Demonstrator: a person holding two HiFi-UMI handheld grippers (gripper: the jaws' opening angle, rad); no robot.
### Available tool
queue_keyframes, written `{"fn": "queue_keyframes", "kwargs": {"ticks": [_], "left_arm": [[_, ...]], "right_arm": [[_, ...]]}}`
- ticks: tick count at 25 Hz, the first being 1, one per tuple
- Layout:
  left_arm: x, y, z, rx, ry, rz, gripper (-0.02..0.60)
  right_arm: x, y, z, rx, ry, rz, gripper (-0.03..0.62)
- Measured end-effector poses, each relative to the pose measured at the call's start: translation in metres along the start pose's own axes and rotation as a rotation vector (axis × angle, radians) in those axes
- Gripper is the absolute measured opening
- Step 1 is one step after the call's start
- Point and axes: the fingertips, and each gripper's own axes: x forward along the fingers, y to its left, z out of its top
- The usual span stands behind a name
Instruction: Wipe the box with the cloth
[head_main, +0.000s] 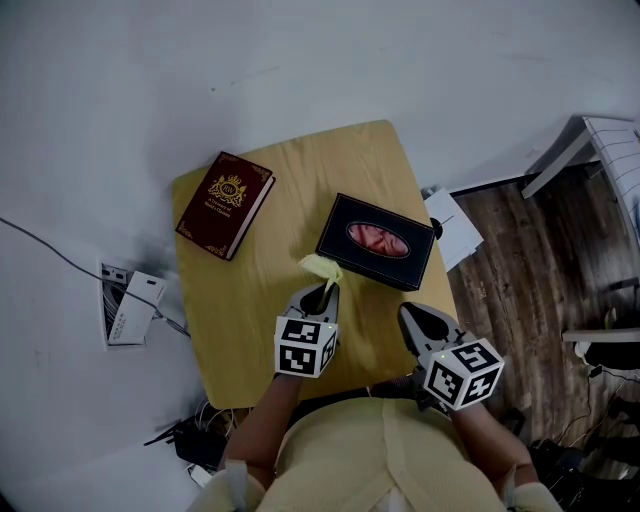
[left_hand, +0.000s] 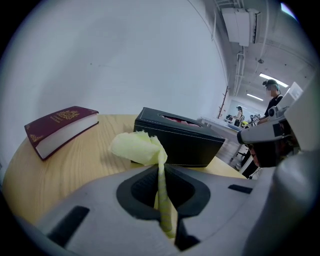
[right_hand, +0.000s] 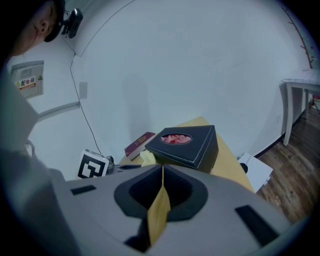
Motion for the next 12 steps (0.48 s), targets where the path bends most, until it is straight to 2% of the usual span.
{"fn": "queue_keyframes", "kwargs": {"ticks": [6,12], "left_arm": [[0.010,-0.019,0.007,-0.004,0.000,-0.050,0.029],[0.021,-0.044,0.009,0.024,0.008,-0.104,0.029]], "right_arm": [[-0.002,-0.010,0.000,0.012,0.003,-0.006,0.032],[-0.007,-0.017,0.000,0.030,-0.003,-0.017,0.032]]}}
